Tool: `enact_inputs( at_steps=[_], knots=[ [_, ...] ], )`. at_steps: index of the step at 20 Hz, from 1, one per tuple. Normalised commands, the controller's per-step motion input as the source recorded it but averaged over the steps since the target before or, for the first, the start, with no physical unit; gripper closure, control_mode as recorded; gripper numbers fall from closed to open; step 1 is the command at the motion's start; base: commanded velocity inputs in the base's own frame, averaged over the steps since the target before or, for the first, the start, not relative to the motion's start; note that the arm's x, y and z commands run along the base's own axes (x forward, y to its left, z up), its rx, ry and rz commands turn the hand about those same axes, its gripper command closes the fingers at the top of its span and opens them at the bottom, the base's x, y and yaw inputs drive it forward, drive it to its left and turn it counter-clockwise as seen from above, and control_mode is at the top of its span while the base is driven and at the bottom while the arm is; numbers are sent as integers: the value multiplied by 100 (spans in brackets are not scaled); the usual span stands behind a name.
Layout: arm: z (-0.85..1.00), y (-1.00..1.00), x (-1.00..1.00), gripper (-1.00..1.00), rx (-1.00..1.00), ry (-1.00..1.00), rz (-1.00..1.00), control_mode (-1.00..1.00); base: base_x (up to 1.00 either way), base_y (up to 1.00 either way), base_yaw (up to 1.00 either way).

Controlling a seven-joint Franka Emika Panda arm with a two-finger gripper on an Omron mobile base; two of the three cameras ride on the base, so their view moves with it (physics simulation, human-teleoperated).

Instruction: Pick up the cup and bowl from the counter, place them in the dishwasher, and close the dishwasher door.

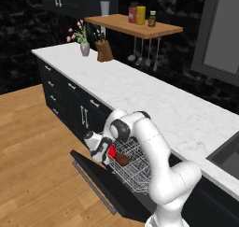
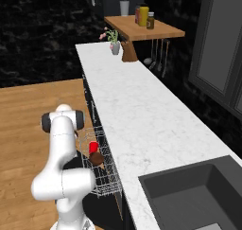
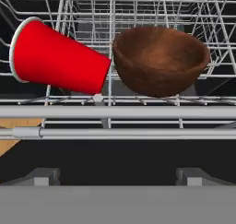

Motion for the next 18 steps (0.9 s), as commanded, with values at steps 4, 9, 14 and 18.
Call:
enact_inputs(
  at_steps=[4, 9, 14, 18],
  knots=[
    [-61, -1, 14, -100, -2, 0, -10, -100, 0, 0, 0],
    [-47, -29, 40, -100, -4, 0, -8, -100, 0, 0, 0],
    [-44, -49, 47, -100, -4, 0, -8, -100, 0, 0, 0],
    [-13, -83, 36, -100, -1, 0, -5, -100, 0, 0, 0]
  ],
)
